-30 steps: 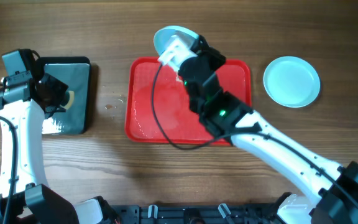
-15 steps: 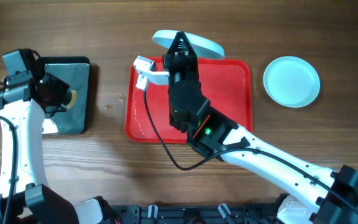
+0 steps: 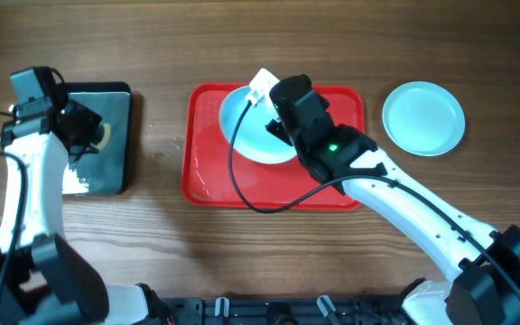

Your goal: Clean dirty plates on tray and stack at the side

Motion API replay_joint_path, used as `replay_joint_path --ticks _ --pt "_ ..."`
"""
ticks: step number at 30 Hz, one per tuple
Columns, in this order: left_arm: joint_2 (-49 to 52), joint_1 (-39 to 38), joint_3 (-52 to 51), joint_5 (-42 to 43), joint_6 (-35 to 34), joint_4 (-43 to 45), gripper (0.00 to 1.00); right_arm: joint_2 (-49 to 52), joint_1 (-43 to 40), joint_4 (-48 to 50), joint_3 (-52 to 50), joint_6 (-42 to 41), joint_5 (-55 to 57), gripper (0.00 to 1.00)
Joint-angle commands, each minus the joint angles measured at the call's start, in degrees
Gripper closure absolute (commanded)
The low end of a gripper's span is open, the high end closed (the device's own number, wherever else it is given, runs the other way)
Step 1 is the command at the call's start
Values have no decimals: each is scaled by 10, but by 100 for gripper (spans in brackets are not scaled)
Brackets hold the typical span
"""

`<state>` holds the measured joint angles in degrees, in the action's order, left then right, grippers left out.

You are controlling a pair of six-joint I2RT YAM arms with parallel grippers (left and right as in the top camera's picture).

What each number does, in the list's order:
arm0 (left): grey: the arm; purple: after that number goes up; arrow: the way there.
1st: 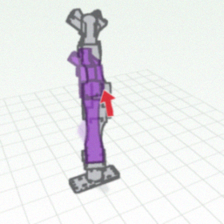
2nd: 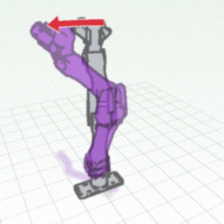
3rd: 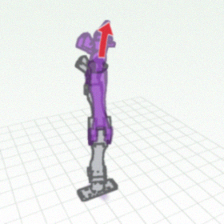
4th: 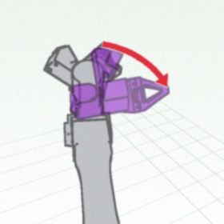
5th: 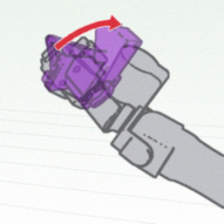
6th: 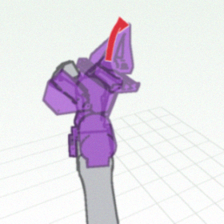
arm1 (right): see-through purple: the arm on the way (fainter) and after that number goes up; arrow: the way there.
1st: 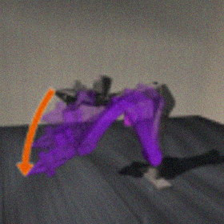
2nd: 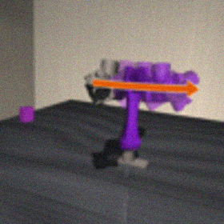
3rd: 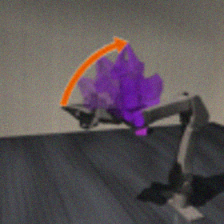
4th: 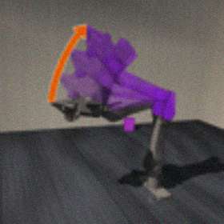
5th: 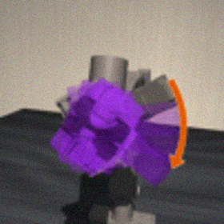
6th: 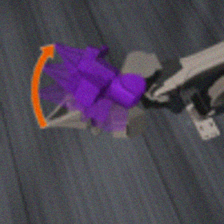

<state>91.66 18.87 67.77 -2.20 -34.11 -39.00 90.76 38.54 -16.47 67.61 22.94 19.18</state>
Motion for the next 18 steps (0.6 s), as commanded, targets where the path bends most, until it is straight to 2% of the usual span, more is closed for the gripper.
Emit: replay_joint_path --ticks 1,3,7,8,10,11,13,15,18 --pt "56 2 -4 -8 9 34 94 -2 1 11 3 -145 -45 96" --pt "75 2 -4 -6 9 44 92 -3 0 12 3 -161 -44 96" --pt "97 2 -4 -6 9 54 76 -3 0 21 3 -196 -44 96" --pt "97 2 -4 -6 9 57 63 -3 1 25 3 -211 -44 96" --pt "97 2 -4 -6 9 61 18 -3 0 30 3 -217 -44 96" --pt "96 2 -3 -6 9 61 11 -3 0 32 3 -216 -39 96" --pt "92 2 -2 -6 9 60 11 -7 1 36 3 -214 -14 96" --pt "77 2 -2 -5 9 58 11 -13 1 45 3 -178 14 96" --pt "38 2 -2 34 9 59 10 -24 7 66 3 -40 32 96"
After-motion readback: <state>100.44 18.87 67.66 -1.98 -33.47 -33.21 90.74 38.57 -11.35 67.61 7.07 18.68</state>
